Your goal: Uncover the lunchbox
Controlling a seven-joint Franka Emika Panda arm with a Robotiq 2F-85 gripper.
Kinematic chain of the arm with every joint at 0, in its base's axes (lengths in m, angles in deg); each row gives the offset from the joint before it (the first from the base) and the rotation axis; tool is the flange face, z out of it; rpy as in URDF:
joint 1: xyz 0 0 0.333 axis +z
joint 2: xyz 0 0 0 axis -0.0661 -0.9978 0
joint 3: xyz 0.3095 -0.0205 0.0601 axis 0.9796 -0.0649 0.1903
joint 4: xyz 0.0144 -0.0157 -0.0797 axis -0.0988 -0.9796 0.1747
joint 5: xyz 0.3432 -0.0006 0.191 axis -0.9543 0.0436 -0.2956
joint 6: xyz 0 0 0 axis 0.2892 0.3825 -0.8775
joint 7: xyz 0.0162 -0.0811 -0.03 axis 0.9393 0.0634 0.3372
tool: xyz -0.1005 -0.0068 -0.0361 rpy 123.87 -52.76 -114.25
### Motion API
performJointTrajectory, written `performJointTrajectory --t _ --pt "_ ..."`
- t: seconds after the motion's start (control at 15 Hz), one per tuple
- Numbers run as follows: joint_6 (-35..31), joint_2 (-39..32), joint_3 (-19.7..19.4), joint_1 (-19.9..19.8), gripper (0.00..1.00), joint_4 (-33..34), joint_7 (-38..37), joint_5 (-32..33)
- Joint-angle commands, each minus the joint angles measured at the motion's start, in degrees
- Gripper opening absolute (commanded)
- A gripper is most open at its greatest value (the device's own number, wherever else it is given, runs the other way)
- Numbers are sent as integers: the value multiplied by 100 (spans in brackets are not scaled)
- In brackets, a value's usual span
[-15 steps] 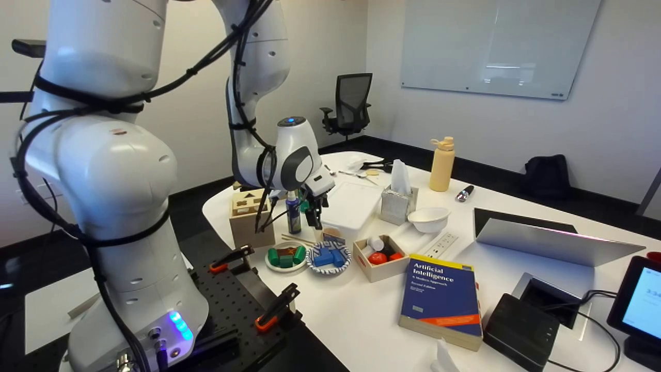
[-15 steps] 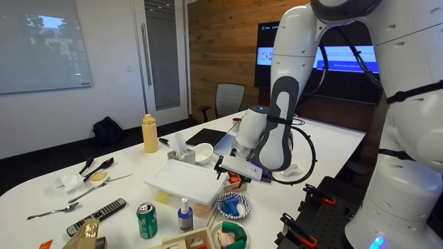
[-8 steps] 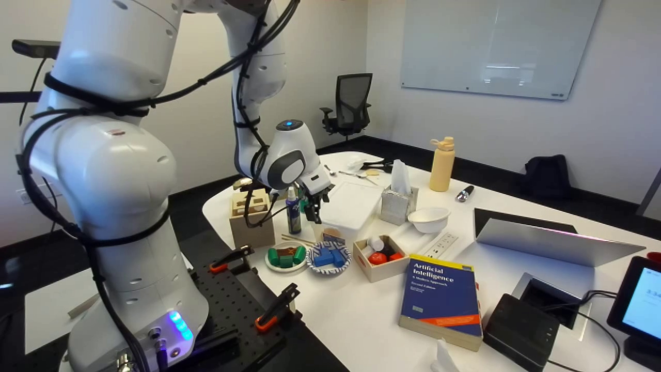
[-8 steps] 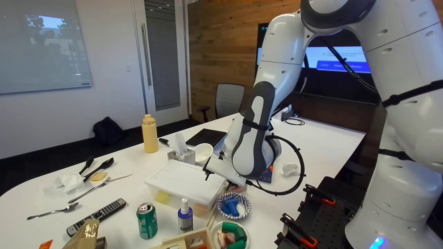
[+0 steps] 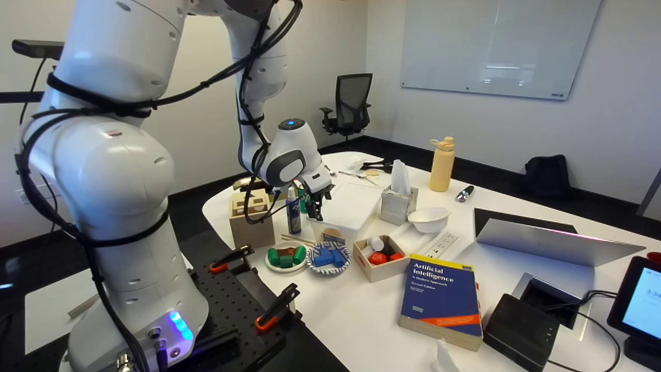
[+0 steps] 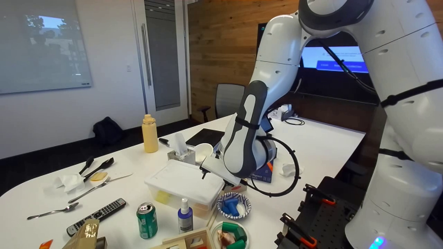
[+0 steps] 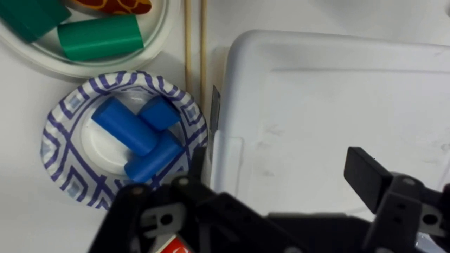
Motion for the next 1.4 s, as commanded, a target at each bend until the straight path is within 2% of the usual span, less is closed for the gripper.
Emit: performJointTrajectory --t 0.0,0.8,1.33 --pt "3 -52 116 -92 100 38 201 -280" --pt "8 -405 7 -156 100 305 255 -418" --pt "8 -611 181 -416 100 374 179 -378"
